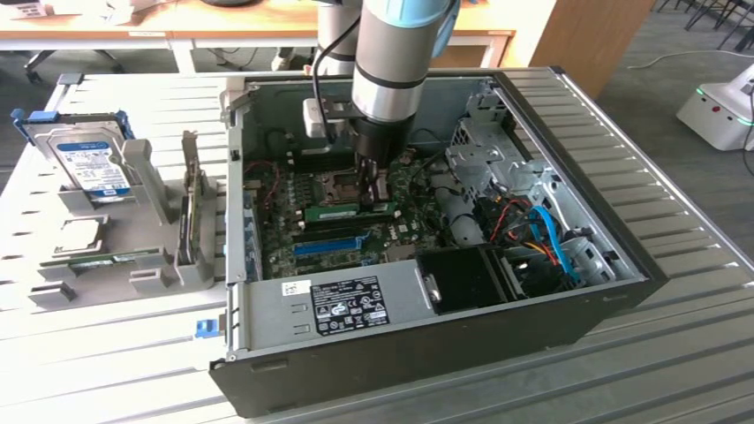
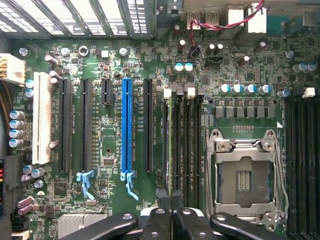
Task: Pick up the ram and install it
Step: 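Insert the ram into the slot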
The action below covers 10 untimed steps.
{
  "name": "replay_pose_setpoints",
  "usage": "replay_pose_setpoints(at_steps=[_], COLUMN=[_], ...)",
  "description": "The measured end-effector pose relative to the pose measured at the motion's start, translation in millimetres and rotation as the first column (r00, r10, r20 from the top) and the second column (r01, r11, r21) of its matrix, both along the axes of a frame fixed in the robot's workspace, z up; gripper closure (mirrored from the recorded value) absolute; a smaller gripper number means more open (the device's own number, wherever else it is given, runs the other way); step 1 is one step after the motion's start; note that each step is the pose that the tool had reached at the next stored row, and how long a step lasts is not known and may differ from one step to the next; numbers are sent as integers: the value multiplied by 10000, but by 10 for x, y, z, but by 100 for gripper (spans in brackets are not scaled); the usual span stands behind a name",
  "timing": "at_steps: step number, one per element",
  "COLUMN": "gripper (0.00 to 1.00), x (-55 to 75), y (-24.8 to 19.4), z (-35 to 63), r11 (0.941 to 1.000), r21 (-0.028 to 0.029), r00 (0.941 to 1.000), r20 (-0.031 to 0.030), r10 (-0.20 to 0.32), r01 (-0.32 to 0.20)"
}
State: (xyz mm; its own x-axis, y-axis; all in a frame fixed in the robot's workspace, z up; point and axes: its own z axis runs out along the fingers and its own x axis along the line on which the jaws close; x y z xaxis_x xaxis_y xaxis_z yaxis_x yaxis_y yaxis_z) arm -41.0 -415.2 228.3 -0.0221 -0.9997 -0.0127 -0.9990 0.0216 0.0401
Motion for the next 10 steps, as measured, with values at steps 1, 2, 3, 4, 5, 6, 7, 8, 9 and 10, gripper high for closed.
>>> replay_pose_setpoints(at_steps=[1,2,3,4,5,6,7,8,9,10], gripper=[88,88,88,88,88,88,88,88,88,88], x=[0,0,0,0,0,1,0,0,0,0], y=[0,1,1,1,0,1,1,0,1,1], z=[0,-1,-1,-1,-3,-6,-8,-9,-9,-9], r11=[10000,10000,10000,10000,10000,10000,10000,10000,10000,10000], r21=[0,2,2,2,2,5,3,2,2,2], r00=[10000,10000,10000,10000,10000,10000,10000,10000,10000,10000], r20=[0,1,1,1,1,2,2,2,2,2], r10=[0,0,0,0,0,0,0,0,0,0], r01=[0,0,0,0,0,0,0,0,0,0])
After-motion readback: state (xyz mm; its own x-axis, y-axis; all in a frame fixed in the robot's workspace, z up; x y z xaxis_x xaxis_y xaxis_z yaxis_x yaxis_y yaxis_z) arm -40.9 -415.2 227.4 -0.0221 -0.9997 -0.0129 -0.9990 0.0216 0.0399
